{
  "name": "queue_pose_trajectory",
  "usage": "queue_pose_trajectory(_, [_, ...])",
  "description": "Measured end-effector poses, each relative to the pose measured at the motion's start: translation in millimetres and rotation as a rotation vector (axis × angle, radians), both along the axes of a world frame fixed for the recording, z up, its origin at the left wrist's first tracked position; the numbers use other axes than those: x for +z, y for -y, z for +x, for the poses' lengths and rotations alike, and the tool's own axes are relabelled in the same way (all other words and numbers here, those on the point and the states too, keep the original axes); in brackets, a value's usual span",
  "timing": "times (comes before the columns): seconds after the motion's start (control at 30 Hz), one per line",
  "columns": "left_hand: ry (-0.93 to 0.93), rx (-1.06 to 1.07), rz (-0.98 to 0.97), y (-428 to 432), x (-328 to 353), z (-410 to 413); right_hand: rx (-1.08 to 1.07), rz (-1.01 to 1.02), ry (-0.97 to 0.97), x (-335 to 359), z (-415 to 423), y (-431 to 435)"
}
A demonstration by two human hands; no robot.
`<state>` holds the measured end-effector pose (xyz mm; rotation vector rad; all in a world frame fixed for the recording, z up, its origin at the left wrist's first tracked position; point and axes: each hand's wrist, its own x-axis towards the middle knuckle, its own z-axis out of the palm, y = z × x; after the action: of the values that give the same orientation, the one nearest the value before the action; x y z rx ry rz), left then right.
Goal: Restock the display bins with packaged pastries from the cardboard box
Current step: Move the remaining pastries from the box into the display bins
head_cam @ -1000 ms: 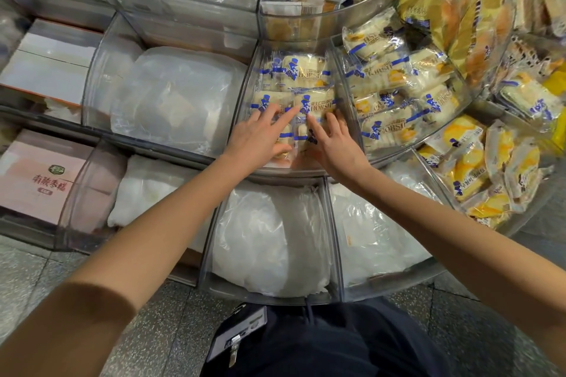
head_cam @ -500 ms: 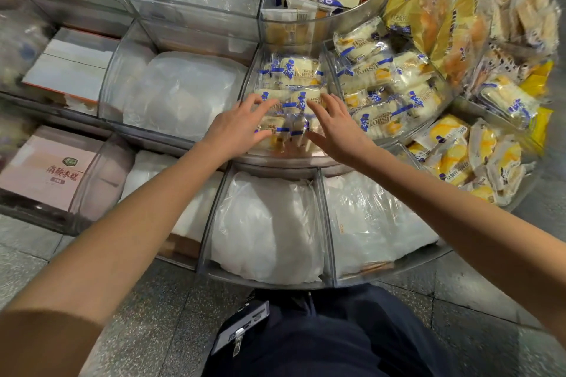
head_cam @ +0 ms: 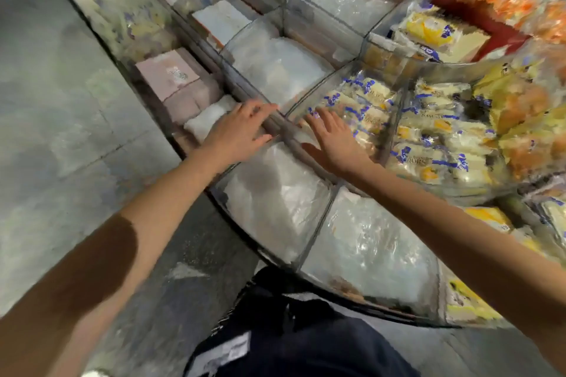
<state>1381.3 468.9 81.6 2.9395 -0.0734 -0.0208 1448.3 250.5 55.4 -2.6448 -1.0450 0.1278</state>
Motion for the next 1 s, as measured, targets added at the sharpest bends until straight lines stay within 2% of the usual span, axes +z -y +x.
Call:
queue_pose_trajectory(0.2, [-0.074,0.393,0.073,-25,-14,-162,0.430,-0.040,0.001,-7,-69,-64])
queue_pose_trajectory(0.37, [-0.127,0.686,0.113,-43,-11,-318,0.755,-0.076,-0.036,-1,-172,-136])
queue_pose_trajectory(0.5, [-0.083,0.900,0.129,-34,-8,-441,1.010,-0.086,0.004,1,-269,-181])
queue_pose_trajectory(0.73, [-0.104,1.256,0.141,49,-11,-648,1.324,-0.097,-0.020,-3,-475,-202])
queue_pose_trajectory(1.0, [-0.201,1.647,0.077,184,-27,-875,1.621,-0.144,-0.059,-8,-726,-138])
